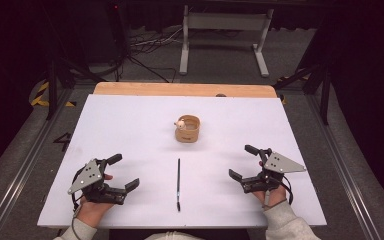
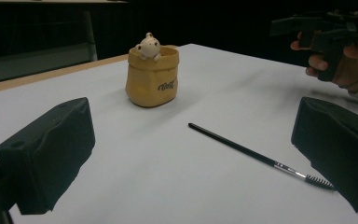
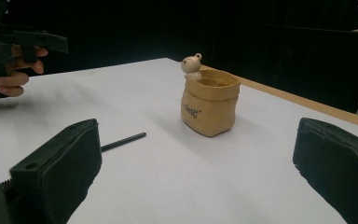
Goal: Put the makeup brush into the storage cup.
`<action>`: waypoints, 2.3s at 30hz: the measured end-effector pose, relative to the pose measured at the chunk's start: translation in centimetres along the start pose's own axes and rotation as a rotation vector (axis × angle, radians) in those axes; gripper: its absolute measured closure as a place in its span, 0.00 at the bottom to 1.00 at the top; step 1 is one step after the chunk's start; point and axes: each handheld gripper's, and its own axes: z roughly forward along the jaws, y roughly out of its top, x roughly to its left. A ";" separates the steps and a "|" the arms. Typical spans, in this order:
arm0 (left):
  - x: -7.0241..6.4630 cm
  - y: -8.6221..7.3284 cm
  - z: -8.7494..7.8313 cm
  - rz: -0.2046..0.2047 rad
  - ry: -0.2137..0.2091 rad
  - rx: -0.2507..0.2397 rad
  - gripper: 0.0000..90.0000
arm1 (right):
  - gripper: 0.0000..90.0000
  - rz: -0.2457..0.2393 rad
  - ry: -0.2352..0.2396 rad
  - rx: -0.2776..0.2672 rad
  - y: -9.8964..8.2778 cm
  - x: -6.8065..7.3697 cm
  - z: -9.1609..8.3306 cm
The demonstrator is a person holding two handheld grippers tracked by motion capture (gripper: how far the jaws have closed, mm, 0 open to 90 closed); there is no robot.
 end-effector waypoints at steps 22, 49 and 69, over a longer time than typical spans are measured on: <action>-0.9 3.1 3.4 0.033 -0.124 0.097 0.00 | 0.00 0.022 -0.029 -0.033 -0.2 -0.3 -1.1; -1.3 8.8 6.8 0.329 -0.249 0.440 0.00 | 0.00 0.067 -0.018 -0.042 -0.5 -0.8 -1.4; -3.1 11.0 10.1 0.535 -0.321 0.625 0.00 | 0.00 0.086 -0.020 -0.040 -0.9 -1.1 -2.0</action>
